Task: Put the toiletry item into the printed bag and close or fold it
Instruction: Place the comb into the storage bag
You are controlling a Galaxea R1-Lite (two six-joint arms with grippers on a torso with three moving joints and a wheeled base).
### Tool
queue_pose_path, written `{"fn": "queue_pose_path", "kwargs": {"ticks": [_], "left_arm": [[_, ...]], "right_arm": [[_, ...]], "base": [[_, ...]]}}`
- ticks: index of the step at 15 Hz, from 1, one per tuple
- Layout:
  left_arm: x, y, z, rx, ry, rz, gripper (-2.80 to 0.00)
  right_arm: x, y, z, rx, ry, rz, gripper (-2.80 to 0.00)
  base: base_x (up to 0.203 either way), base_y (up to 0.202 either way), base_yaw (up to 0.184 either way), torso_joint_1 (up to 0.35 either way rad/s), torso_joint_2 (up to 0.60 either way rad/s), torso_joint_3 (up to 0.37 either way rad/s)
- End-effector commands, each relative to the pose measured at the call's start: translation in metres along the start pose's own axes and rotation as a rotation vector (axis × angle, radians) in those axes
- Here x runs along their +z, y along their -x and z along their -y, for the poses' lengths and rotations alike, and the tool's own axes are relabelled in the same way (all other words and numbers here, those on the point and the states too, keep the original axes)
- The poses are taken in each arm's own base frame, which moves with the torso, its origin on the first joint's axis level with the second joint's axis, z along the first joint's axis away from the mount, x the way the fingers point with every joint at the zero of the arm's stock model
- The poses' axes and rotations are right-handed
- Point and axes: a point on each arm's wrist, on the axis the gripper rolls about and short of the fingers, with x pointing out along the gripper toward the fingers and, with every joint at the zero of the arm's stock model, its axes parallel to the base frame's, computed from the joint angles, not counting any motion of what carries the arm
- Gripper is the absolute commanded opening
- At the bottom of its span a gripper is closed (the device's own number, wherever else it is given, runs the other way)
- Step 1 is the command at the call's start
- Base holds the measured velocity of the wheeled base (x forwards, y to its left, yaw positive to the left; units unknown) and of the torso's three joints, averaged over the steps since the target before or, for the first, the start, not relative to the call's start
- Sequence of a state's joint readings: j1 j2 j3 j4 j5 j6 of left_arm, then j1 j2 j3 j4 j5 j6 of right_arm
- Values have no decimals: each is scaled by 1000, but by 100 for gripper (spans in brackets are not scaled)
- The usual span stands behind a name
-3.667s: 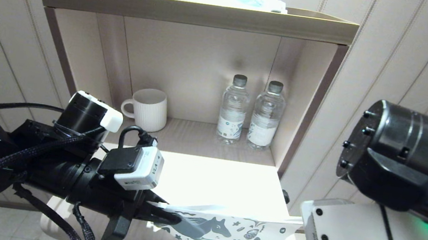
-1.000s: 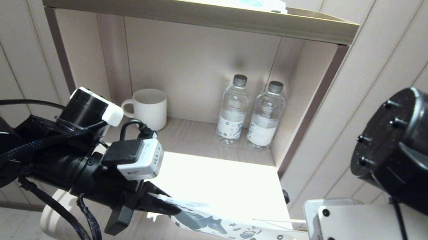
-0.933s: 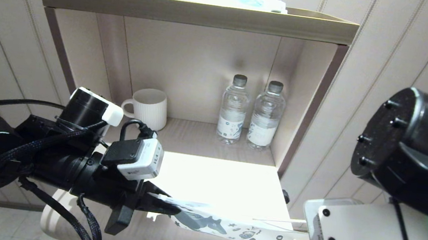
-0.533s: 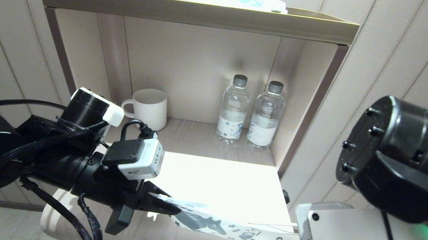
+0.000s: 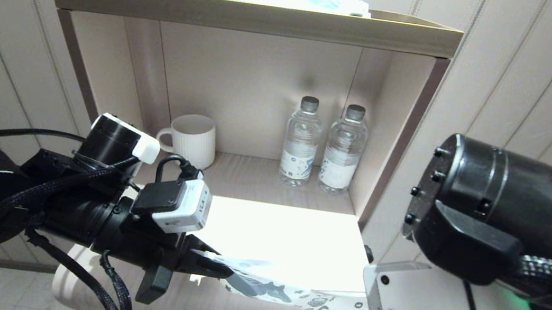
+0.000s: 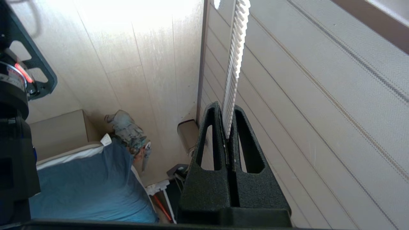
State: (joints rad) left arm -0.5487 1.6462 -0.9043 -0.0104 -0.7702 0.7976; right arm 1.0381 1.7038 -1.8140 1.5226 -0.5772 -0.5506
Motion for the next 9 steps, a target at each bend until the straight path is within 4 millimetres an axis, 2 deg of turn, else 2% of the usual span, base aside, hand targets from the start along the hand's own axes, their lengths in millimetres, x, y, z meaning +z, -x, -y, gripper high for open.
{"fn": "queue_pose_path", "kwargs": {"ticks": [1,4,9], "left_arm": [[1,0,0,-2,-7,5,-280],[1,1,1,-2,-7,5,-280],[2,2,1,0,-11,9,-280]], "right_arm": [[-3,1,-1,14,24,-28,-280],[0,-1,-1,18,31,-35,-280],[20,-12,2,35,53,-62,-280]], "base": [[0,0,0,0,0,0],[0,0,0,0,0,0],[0,0,0,0,0,0]]}}
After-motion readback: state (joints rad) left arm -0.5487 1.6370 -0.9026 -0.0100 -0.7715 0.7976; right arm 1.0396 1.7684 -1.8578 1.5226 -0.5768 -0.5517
